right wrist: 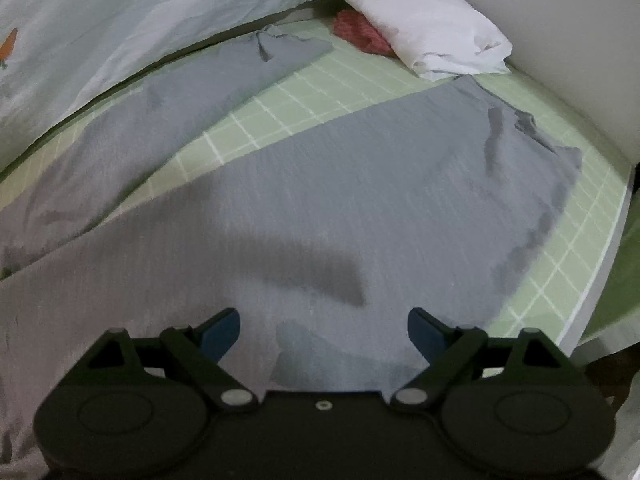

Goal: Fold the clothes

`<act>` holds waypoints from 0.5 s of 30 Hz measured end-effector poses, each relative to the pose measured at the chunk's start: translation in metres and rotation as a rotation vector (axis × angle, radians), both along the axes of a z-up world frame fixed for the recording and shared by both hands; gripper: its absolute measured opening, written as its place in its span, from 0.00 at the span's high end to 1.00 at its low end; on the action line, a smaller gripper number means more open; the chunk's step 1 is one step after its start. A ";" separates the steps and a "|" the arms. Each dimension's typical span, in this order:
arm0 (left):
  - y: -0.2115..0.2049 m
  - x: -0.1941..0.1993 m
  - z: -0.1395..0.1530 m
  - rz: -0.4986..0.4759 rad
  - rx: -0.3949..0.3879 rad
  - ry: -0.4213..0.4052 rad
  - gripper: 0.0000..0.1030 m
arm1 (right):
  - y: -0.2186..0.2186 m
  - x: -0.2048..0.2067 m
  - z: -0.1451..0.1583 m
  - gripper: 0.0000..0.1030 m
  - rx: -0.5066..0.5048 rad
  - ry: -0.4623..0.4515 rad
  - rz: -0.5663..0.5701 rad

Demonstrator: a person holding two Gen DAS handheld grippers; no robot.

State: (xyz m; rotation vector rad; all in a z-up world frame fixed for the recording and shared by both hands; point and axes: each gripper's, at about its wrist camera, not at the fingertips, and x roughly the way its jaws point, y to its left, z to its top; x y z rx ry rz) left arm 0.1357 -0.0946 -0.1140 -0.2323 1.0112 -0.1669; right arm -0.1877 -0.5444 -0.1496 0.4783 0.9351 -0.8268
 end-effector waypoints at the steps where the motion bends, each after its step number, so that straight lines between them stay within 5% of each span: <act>1: 0.007 -0.010 0.008 0.021 -0.004 -0.026 0.92 | 0.001 0.000 -0.001 0.11 0.007 0.002 0.012; 7: 0.058 -0.076 0.051 0.210 0.014 -0.112 0.92 | 0.006 -0.001 -0.010 0.11 0.048 0.015 0.085; 10: 0.084 -0.105 0.039 0.316 0.069 -0.029 0.91 | 0.009 -0.002 -0.015 0.11 0.069 0.022 0.121; 12: 0.098 -0.119 0.020 0.407 0.038 0.083 0.91 | 0.003 0.000 -0.015 0.11 0.080 0.025 0.138; 15: 0.099 -0.135 0.013 0.441 0.022 0.132 0.85 | -0.003 0.006 -0.008 0.11 0.079 0.009 0.159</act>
